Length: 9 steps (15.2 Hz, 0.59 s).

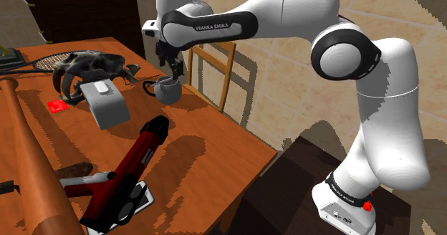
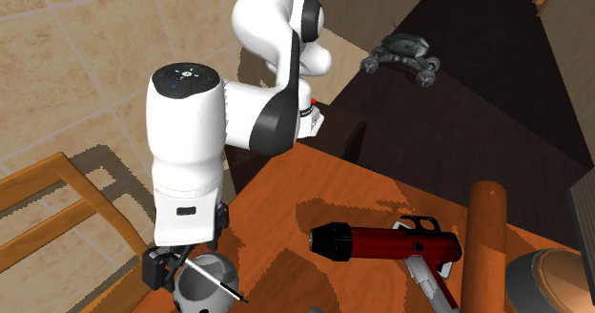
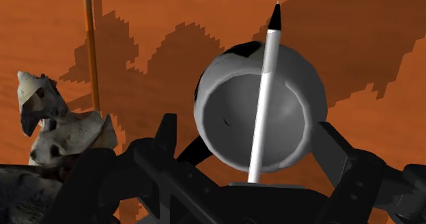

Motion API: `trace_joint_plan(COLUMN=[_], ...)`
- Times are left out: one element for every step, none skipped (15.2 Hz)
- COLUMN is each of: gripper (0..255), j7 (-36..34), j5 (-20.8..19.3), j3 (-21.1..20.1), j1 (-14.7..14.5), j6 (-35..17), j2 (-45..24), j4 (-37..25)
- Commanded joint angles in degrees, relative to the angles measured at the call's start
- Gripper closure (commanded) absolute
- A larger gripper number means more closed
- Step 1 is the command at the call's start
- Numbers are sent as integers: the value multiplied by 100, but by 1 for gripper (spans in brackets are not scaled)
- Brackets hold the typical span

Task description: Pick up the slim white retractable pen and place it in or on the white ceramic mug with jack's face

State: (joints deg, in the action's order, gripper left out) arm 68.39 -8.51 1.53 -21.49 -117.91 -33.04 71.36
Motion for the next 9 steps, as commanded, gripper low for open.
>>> trace_joint_plan(gripper=[0,0,0,0,0,0,0,0,0], j7=[19,21,21,21,21,21,21,21,21], j5=[8,9,9,9,9,9,9,9,9], j3=[-7,-9,-9,-9,-9,-9,-9,-9,-9], j1=[-19,-31,-31,-31,-31,-31,-31,-31,-31], j6=[276,388,388,387,388,388,388,388,388], j2=[94,152,152,153,152,152,152,152,152], j4=[-183,-235,-235,-233,-234,-234,-235,-235,-235])
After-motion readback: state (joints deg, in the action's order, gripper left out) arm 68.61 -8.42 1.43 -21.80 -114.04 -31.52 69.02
